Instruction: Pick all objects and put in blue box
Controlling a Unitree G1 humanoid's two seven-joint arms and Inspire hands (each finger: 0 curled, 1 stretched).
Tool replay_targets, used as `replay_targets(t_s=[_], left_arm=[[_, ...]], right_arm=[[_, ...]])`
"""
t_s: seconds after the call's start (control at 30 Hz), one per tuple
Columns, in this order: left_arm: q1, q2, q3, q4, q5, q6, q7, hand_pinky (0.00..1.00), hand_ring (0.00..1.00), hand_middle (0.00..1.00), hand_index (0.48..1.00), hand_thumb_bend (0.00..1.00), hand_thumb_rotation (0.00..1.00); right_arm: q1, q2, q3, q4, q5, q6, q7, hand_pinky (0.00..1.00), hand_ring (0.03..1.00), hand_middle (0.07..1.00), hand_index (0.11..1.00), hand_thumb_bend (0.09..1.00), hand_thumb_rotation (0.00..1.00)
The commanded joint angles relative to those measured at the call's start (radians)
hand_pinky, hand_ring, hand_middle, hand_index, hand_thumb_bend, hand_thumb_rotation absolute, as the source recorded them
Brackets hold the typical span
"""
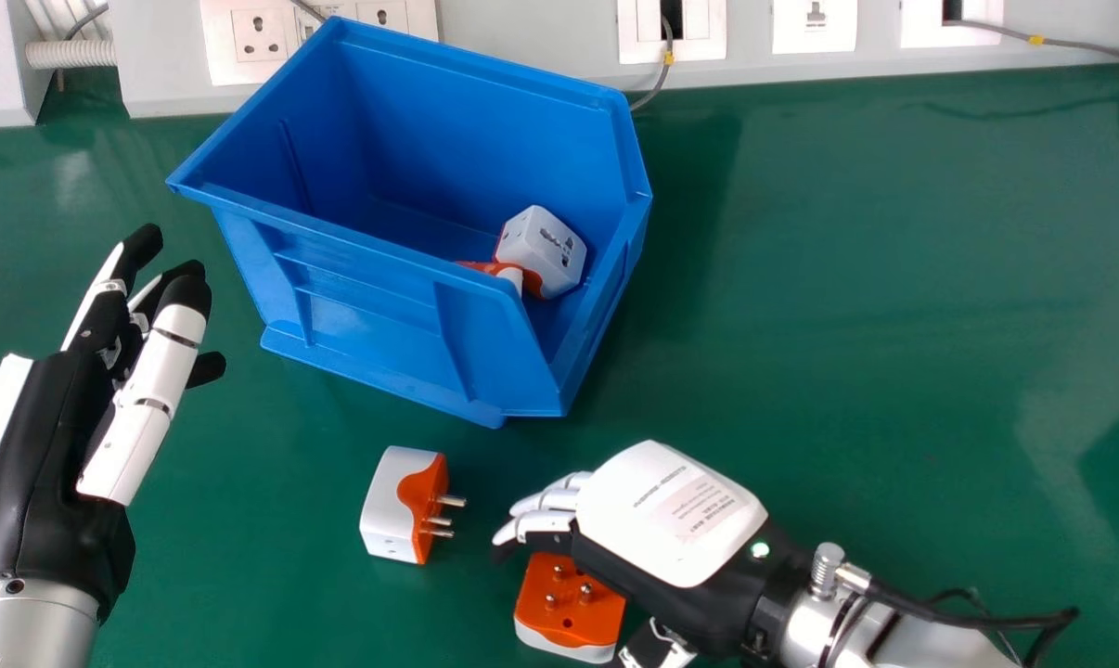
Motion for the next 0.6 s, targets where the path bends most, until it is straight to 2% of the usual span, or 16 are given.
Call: replay_targets(t_s=[0.0, 0.13, 0.23, 0.57], left_arm=[[0.004, 0.010, 0.008, -0.038, 0.000, -0.004, -0.001, 0.81, 0.90, 0.91, 0.951, 0.41, 0.76], [0.004, 0.011, 0.008, -0.045, 0.001, 0.002, 0.000, 0.80, 0.90, 0.91, 0.950, 0.41, 0.76], [0.004, 0.011, 0.008, -0.045, 0.002, 0.002, -0.001, 0.80, 0.90, 0.91, 0.950, 0.41, 0.76], [0.002, 0.012, 0.007, -0.045, 0.002, 0.005, -0.001, 0.80, 0.90, 0.91, 0.950, 0.41, 0.76]], right_arm=[[-0.021, -0.007, 0.002, 0.000, -0.002, -0.030, -0.019, 0.67, 0.787, 0.802, 0.735, 0.510, 0.00], [-0.035, -0.017, 0.007, 0.021, -0.010, -0.061, -0.026, 0.68, 0.785, 0.802, 0.734, 0.519, 0.00], [-0.043, -0.021, 0.009, 0.035, -0.020, -0.080, -0.033, 0.67, 0.784, 0.802, 0.733, 0.480, 0.00], [-0.086, -0.027, 0.023, 0.091, -0.036, -0.133, -0.034, 0.68, 0.788, 0.809, 0.731, 0.431, 0.00]])
